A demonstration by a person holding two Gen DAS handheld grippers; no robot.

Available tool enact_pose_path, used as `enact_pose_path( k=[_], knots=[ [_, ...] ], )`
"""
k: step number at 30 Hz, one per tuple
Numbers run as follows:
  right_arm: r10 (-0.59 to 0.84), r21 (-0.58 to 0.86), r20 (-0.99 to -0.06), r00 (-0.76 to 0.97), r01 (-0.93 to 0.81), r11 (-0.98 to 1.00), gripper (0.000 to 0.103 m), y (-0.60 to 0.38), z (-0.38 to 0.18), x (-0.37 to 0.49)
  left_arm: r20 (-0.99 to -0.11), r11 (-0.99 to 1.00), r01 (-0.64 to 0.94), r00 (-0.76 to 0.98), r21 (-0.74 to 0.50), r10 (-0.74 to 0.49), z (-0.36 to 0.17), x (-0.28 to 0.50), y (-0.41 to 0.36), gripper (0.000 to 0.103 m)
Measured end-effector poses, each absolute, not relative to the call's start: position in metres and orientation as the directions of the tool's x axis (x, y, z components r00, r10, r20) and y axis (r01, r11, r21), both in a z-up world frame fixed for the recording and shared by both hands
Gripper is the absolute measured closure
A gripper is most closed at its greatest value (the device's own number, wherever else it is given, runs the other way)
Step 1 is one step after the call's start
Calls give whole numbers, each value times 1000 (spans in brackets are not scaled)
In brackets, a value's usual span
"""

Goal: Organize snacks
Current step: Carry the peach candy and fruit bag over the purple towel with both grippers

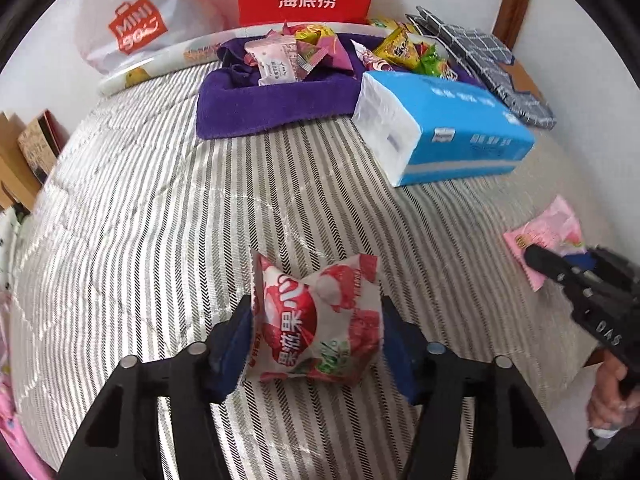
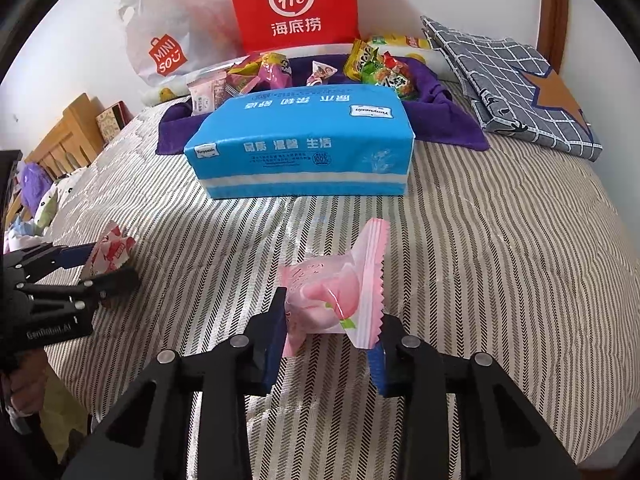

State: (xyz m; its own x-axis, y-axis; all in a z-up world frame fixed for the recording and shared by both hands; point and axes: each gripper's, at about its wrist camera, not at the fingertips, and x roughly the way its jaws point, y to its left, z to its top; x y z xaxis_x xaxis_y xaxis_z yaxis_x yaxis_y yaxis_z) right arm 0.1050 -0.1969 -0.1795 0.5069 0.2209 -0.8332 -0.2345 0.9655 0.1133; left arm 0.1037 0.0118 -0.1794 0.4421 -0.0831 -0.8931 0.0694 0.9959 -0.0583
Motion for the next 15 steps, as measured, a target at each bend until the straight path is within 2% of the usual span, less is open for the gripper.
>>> enact_pose_path(
  k=[5,15],
  knots=[
    [235,120,-820,522,-245,962,69,-197,-173,102,-893,992,48,432,-116,-125,-177,104,19,47],
    [246,116,-807,537,-264,957,72,-193,-163,101,-871,987,69,464,-148,-163,-159,107,19,47]
  ],
)
